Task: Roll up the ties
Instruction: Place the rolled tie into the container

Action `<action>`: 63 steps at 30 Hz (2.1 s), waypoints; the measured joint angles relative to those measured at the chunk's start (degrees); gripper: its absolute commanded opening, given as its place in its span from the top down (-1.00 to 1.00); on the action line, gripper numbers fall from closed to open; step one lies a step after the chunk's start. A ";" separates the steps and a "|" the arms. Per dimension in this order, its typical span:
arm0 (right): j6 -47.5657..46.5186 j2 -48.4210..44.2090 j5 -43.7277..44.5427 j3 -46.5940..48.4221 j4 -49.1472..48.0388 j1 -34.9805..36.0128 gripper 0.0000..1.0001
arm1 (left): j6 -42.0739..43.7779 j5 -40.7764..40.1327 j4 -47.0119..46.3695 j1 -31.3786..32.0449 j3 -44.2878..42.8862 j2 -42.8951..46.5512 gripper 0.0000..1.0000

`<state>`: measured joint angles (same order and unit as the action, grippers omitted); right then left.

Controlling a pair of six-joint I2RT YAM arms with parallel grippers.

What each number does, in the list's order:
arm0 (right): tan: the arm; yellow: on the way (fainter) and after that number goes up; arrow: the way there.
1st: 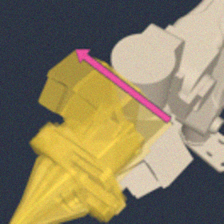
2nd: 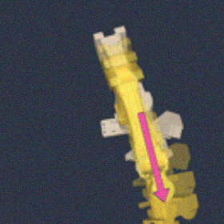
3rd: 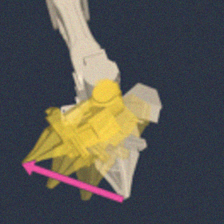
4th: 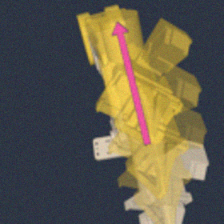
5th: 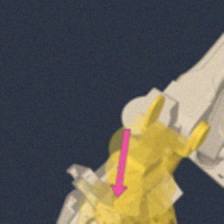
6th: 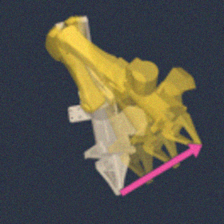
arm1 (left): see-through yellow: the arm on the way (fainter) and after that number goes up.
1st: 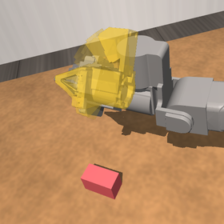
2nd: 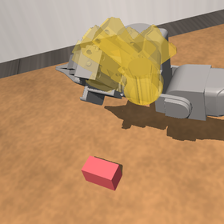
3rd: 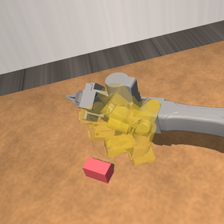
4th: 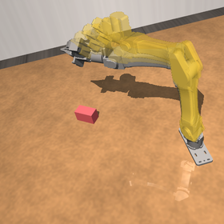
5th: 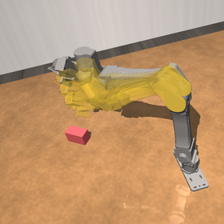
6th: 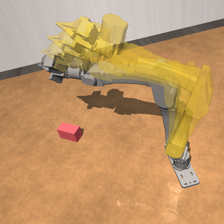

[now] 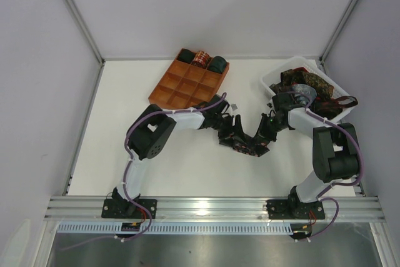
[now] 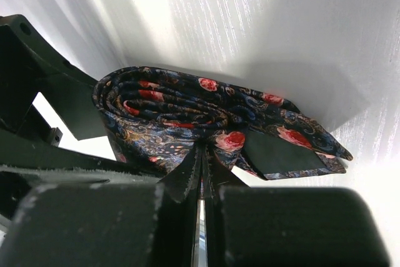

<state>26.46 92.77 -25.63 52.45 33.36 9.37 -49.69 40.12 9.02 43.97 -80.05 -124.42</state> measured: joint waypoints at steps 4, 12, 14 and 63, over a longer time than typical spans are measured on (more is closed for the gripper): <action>-0.26 0.00 -0.22 -0.15 -0.11 -0.09 0.95 | -0.90 -0.66 -0.87 0.00 0.00 -0.31 -0.10; -0.81 0.00 -0.28 -0.17 -0.39 -0.07 0.95 | -2.69 -1.42 -4.44 0.02 1.31 -0.59 0.82; -1.01 0.00 -0.24 -0.17 -0.42 -0.07 0.95 | -2.78 -1.42 -5.09 0.02 1.51 -0.59 0.99; -1.90 -11.67 -0.76 8.31 14.40 -0.09 0.93 | 42.47 -22.27 47.58 -21.79 -28.83 1.95 0.99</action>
<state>24.56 81.10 -26.39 60.75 47.77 9.28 -7.22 17.85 56.60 22.17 -108.88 -122.48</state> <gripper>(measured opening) 0.036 0.274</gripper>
